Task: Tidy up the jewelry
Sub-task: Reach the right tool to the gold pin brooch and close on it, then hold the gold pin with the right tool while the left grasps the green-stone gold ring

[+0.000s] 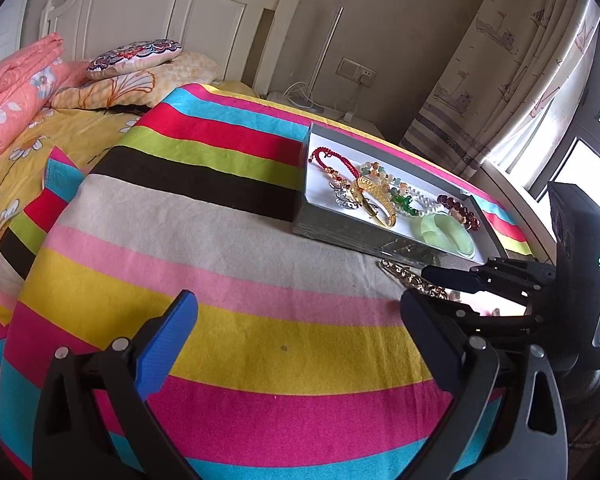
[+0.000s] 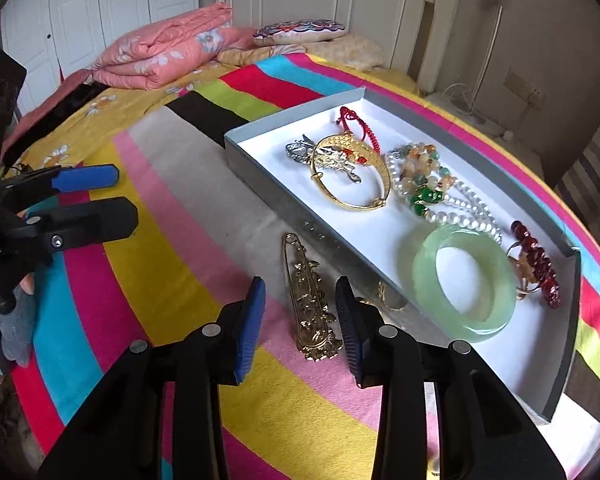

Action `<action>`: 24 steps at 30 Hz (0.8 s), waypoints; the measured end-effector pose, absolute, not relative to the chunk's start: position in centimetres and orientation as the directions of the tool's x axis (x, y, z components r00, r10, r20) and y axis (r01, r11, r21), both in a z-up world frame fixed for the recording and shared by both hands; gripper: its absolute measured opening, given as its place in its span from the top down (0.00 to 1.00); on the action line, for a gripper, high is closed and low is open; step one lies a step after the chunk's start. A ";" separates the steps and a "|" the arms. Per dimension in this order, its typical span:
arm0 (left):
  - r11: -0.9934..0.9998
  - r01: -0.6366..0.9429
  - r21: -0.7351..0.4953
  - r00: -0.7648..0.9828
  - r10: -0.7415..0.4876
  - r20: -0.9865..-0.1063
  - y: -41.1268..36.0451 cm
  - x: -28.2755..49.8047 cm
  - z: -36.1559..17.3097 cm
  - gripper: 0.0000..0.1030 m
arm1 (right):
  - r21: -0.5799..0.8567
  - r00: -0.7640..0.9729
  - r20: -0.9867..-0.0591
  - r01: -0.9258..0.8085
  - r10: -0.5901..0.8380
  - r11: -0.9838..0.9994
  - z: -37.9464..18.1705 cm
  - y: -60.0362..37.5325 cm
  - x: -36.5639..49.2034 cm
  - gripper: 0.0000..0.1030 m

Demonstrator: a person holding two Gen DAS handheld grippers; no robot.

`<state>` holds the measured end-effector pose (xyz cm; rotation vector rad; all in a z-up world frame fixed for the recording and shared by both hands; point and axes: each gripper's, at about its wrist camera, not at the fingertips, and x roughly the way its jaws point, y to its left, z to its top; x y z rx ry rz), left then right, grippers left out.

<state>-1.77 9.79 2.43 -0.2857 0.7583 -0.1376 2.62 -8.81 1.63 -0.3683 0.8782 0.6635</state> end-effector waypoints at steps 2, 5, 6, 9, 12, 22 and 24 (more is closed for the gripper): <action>0.953 0.021 -0.303 0.719 -0.225 -0.658 9.8 -1.8 2.4 0.03 | -0.026 0.452 -0.803 -0.678 0.388 0.734 1.6 -8.9 2.5 0.70; 0.953 0.020 -0.304 0.719 -0.225 -0.658 9.8 -1.8 2.3 0.03 | 0.000 0.428 -0.802 -0.698 0.416 0.716 1.7 -8.7 1.8 0.84; 0.952 0.019 -0.304 0.719 -0.225 -0.658 9.8 -1.8 2.4 0.03 | -0.009 0.432 -0.801 -0.700 0.414 0.714 1.7 -8.7 1.3 0.84; 0.952 0.017 -0.305 0.717 -0.224 -0.660 9.8 -1.7 2.2 0.03 | 0.008 0.432 -0.797 -0.691 0.422 0.723 1.8 -9.4 -0.3 0.84; 0.952 0.020 -0.304 0.714 -0.227 -0.663 9.8 -1.7 2.1 0.03 | 0.029 0.462 -0.774 -0.655 0.432 0.755 2.0 -12.0 -2.9 0.84; 0.970 0.008 -0.244 0.671 -0.186 -0.717 8.7 -1.2 1.8 0.03 | 0.104 0.588 -0.711 -0.456 0.387 0.884 2.8 -22.1 -5.5 0.84; 0.981 0.015 -0.191 0.678 -0.150 -0.719 7.6 -1.5 2.2 0.03 | 0.105 0.609 -0.705 -0.416 0.363 0.903 2.9 -23.1 -5.3 0.84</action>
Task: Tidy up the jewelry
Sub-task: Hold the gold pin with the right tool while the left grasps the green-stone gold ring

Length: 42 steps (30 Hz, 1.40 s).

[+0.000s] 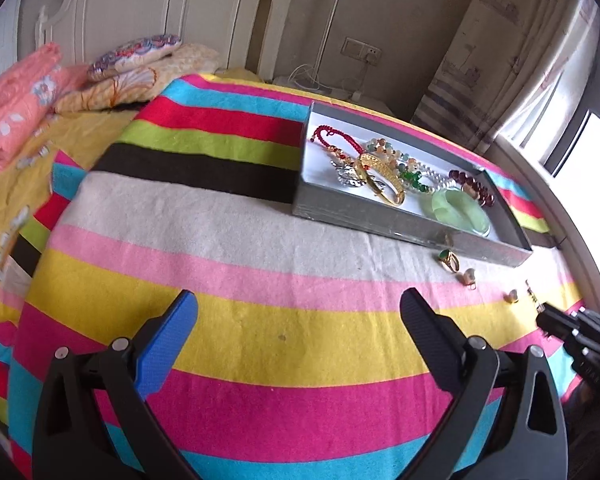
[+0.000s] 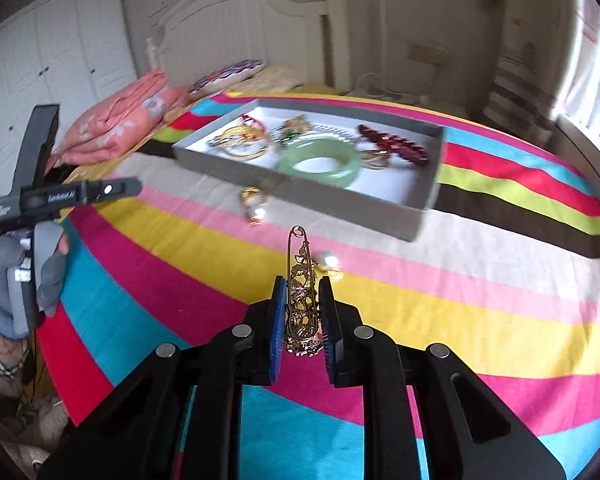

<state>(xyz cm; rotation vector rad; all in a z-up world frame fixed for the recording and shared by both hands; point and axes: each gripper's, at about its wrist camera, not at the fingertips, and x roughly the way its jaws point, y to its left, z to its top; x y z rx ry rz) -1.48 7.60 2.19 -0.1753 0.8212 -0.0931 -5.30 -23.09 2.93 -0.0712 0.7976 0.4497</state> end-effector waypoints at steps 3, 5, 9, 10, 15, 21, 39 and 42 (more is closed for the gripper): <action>0.987 0.036 -0.153 0.665 -0.138 -0.734 5.0 -1.2 2.3 0.03 | 0.136 0.613 -0.702 -0.384 0.363 0.913 2.8 -23.9 -4.9 0.84; 0.990 0.052 -0.133 0.644 -0.135 -0.753 3.0 -0.2 2.3 0.04 | 0.147 0.613 -0.697 -0.386 0.372 0.911 2.9 -24.0 -4.9 0.84; 0.986 0.055 -0.154 0.599 -0.156 -0.785 0.3 2.8 2.0 0.07 | 0.160 0.615 -0.684 -0.398 0.392 0.903 3.0 -24.2 -5.2 0.84; 0.986 0.043 -0.160 0.595 -0.154 -0.789 -0.1 3.5 1.9 0.07 | 0.162 0.615 -0.681 -0.402 0.397 0.901 3.1 -24.2 -5.3 0.84; 1.000 -0.022 0.016 0.566 0.026 -0.824 -2.2 6.0 1.0 0.07 | 0.182 0.611 -0.671 -0.412 0.419 0.893 3.1 -24.4 -5.5 0.84; 1.000 -0.013 -0.007 0.569 0.001 -0.823 -0.9 6.7 0.7 0.07 | 0.232 0.604 -0.653 -0.415 0.457 0.880 3.2 -25.0 -5.5 0.84; 0.922 0.385 0.033 0.587 -0.217 -0.780 -6.9 3.2 1.2 0.04 | 0.280 0.604 -0.629 -0.412 0.490 0.867 3.3 -25.7 -5.7 0.84; 0.921 0.390 0.004 0.566 -0.236 -0.790 -6.9 4.4 1.5 0.18 | 0.278 0.604 -0.629 -0.413 0.489 0.867 3.3 -25.7 -5.7 0.84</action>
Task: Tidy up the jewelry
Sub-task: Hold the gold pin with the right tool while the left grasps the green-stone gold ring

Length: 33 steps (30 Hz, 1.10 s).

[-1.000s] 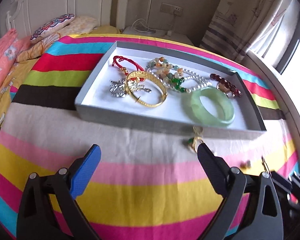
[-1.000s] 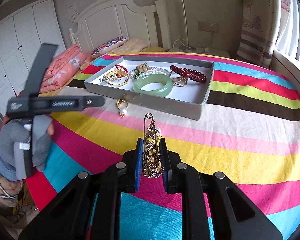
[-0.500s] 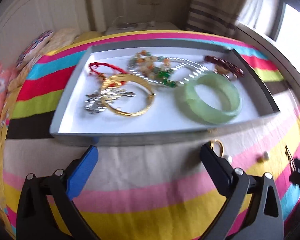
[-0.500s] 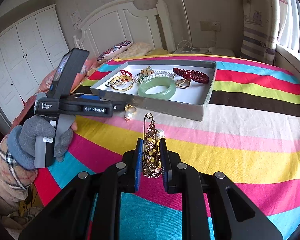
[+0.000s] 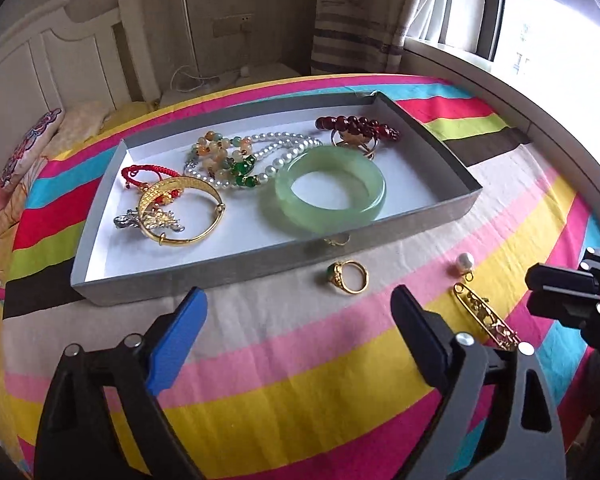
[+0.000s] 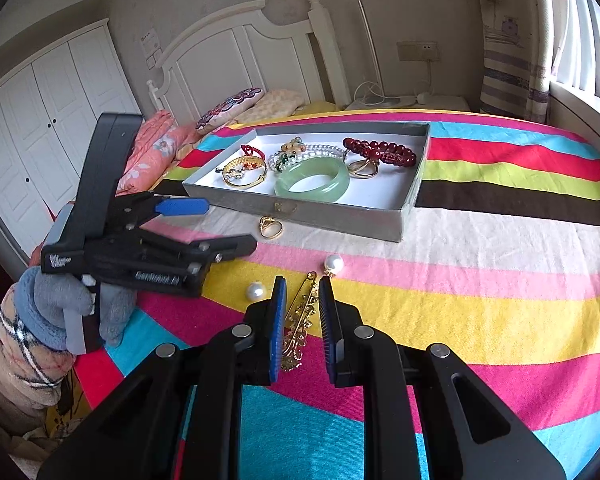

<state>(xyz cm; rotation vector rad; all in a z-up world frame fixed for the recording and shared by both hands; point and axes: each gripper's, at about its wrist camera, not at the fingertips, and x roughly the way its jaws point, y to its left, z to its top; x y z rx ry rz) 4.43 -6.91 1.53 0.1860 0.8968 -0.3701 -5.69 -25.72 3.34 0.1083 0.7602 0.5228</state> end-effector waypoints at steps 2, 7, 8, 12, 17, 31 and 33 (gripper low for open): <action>0.914 0.406 -0.015 0.548 -0.257 -0.796 -7.1 4.8 1.6 0.23 | 0.283 0.604 -0.627 -0.412 0.491 0.866 3.4 -25.8 -5.7 0.84; 0.910 0.415 -0.017 0.549 -0.265 -0.793 -8.6 4.8 1.2 0.24 | 0.296 0.610 -0.617 -0.405 0.497 0.865 3.5 -26.1 -5.8 0.84; 0.910 0.415 -0.011 0.551 -0.261 -0.793 -8.9 4.7 1.0 0.25 | 0.301 0.612 -0.614 -0.403 0.499 0.864 3.5 -26.2 -5.8 0.84; 0.896 0.443 0.017 0.555 -0.259 -0.791 -10.0 4.1 0.7 0.60 | 0.307 0.613 -0.610 -0.401 0.502 0.863 3.5 -26.2 -5.8 0.84; 0.894 0.447 0.026 0.563 -0.258 -0.786 -10.1 3.2 0.8 0.77 | 0.305 0.614 -0.612 -0.398 0.498 0.865 3.5 -26.3 -5.7 0.83; 0.952 0.302 -0.053 0.623 -0.239 -0.745 -2.0 -1.8 1.3 0.77 | 0.211 0.573 -0.681 -0.444 0.457 0.871 3.0 -24.2 -7.0 0.80; 0.954 0.291 -0.075 0.605 -0.244 -0.757 -1.3 -1.9 1.1 0.77 | 0.193 0.565 -0.700 -0.441 0.438 0.877 2.8 -23.7 -7.1 0.70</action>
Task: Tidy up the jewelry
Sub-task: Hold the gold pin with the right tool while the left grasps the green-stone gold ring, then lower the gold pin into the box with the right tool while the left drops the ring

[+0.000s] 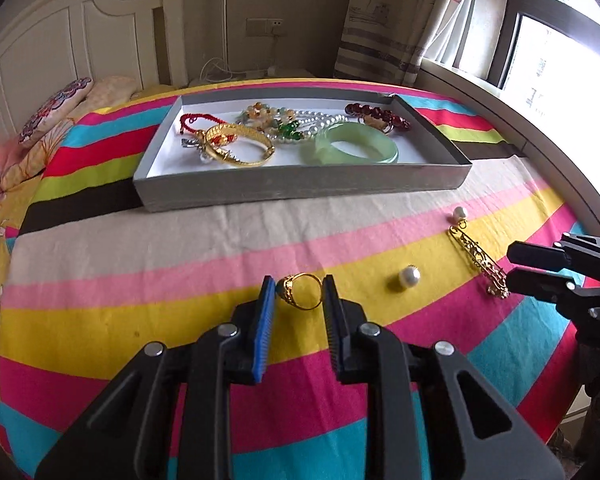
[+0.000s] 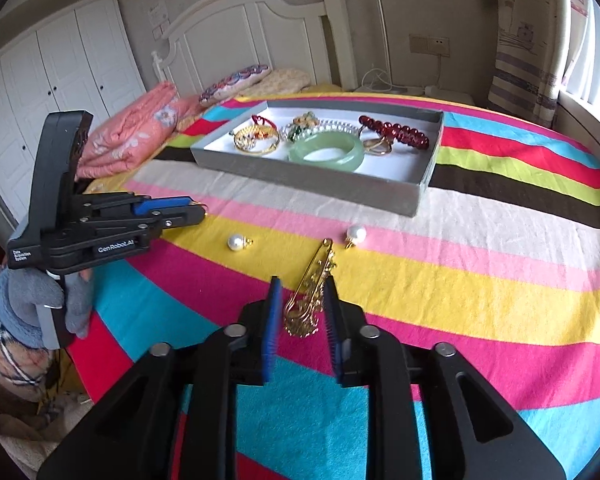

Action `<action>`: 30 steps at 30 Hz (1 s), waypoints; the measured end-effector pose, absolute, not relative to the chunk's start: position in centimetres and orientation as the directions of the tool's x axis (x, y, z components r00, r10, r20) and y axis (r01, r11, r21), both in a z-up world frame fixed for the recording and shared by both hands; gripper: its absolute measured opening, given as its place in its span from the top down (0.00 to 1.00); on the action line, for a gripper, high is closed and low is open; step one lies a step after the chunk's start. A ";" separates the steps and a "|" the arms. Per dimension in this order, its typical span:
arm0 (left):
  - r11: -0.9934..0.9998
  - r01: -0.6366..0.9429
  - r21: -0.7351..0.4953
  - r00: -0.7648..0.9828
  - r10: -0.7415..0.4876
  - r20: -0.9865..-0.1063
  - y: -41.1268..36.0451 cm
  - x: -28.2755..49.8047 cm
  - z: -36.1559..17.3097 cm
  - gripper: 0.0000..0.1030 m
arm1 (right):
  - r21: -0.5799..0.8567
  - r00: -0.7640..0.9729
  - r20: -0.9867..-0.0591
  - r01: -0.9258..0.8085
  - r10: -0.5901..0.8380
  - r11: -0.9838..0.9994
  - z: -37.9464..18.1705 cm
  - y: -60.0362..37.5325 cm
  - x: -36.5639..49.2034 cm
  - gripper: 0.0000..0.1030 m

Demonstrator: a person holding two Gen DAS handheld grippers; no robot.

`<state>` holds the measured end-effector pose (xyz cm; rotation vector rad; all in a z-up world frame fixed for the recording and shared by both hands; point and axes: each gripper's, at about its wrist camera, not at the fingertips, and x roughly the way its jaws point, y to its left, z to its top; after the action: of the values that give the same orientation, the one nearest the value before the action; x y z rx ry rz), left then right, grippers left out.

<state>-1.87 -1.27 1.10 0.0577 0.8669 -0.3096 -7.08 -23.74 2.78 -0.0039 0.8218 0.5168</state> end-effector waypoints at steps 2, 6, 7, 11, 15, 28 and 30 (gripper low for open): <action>0.955 0.288 -0.073 0.598 -0.239 -0.765 -1.1 -2.1 0.9 0.77 | 0.167 0.557 -0.726 -0.426 0.403 0.889 2.4 -23.2 -6.7 0.57; 0.952 0.299 -0.064 0.593 -0.238 -0.769 -1.2 -2.5 0.8 0.65 | 0.098 0.541 -0.772 -0.416 0.333 0.904 1.5 -21.9 -6.0 0.58; 0.951 0.303 -0.063 0.591 -0.239 -0.770 -1.3 -2.6 0.8 0.43 | 0.082 0.544 -0.775 -0.417 0.321 0.905 1.5 -21.7 -5.9 0.57; 0.958 0.275 -0.082 0.598 -0.237 -0.766 -0.6 -2.3 0.9 0.29 | 0.008 0.569 -0.775 -0.427 0.276 0.904 1.4 -20.7 -6.3 0.76; 0.957 0.280 -0.071 0.590 -0.230 -0.774 -0.9 -2.0 0.8 0.40 | -0.002 0.576 -0.770 -0.433 0.275 0.901 1.4 -20.5 -6.6 0.80; 0.964 0.260 0.052 0.631 -0.130 -0.765 -1.8 -3.0 0.9 0.78 | 0.118 0.555 -0.743 -0.442 0.374 0.889 1.8 -22.0 -6.6 0.80; 0.964 0.259 0.056 0.634 -0.126 -0.763 -1.8 -3.2 1.0 0.78 | 0.151 0.551 -0.733 -0.440 0.399 0.885 2.1 -22.5 -6.6 0.80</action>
<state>-3.15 -1.77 1.03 0.1666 0.8568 -0.2214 -6.60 -22.48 2.06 -0.0516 0.8531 0.4962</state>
